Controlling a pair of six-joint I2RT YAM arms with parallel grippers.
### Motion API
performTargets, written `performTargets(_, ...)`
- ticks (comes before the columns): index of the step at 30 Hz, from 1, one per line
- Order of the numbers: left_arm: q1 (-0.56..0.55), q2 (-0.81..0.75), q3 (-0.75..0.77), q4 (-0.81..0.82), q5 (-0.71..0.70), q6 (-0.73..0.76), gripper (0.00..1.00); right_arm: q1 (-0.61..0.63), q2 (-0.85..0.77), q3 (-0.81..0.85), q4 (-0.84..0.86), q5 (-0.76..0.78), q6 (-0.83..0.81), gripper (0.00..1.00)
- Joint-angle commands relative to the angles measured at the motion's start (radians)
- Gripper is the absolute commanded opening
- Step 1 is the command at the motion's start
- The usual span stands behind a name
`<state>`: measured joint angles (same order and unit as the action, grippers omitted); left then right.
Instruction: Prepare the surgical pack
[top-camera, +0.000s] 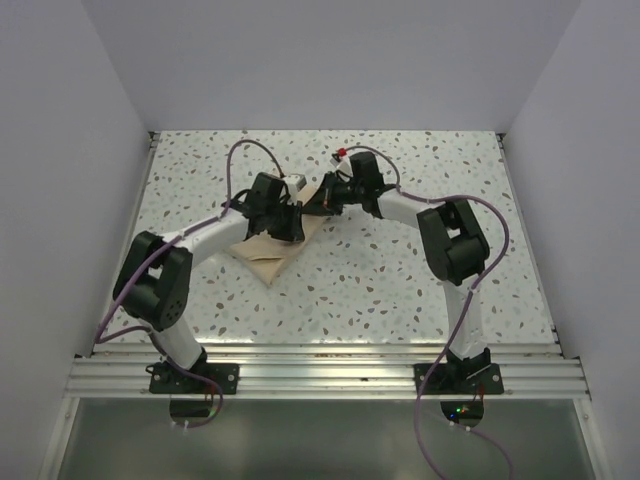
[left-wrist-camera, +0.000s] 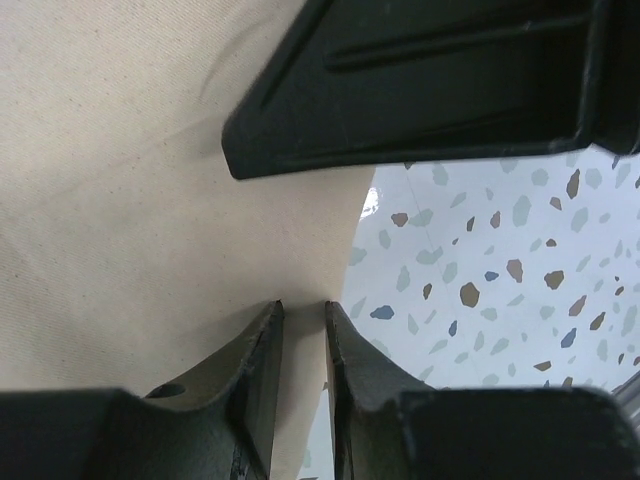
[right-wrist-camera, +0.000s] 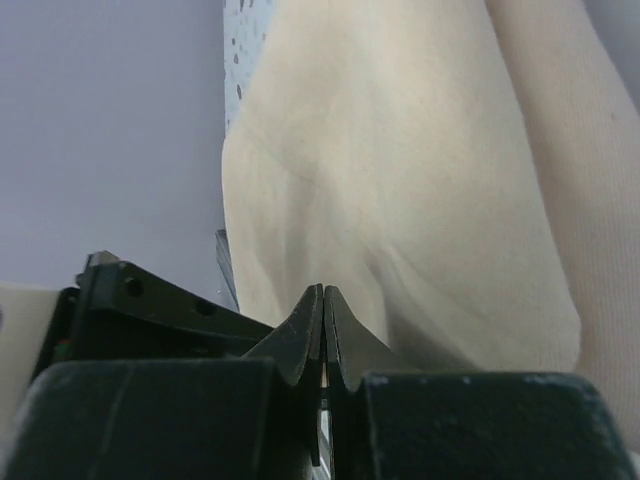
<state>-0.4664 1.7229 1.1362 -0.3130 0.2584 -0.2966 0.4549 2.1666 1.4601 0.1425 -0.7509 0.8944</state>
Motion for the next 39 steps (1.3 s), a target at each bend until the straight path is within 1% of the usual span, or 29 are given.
performTargets(1, 0.003, -0.042, -0.078, 0.031, 0.018, -0.035, 0.27, -0.010, -0.047, 0.074, -0.069, 0.002, -0.061, 0.00)
performTargets(6, 0.002, -0.068, -0.133, 0.034, 0.004, -0.038, 0.26, -0.024, -0.001, -0.009, 0.012, -0.007, -0.037, 0.00)
performTargets(12, 0.002, -0.086, -0.147, 0.029, -0.005, -0.044, 0.26, -0.056, 0.035, -0.044, 0.019, -0.011, -0.058, 0.00)
performTargets(15, 0.002, -0.106, -0.142, 0.008, -0.016, -0.045, 0.26, -0.064, 0.018, -0.024, -0.001, -0.018, -0.058, 0.00)
performTargets(21, 0.011, -0.219, -0.125, -0.066, -0.067, -0.044, 0.27, -0.068, -0.027, 0.092, -0.070, -0.027, -0.061, 0.00)
performTargets(27, 0.052, -0.264, -0.171, -0.077, -0.076, -0.044, 0.27, -0.071, 0.015, 0.164, -0.092, -0.034, -0.052, 0.00)
performTargets(31, 0.060, -0.276, -0.223, -0.071, -0.054, -0.067, 0.27, -0.071, 0.029, 0.126, -0.066, -0.024, -0.048, 0.00)
performTargets(39, 0.071, -0.325, -0.331, -0.049, -0.058, -0.105, 0.27, -0.078, 0.050, 0.040, -0.057, -0.019, -0.080, 0.00)
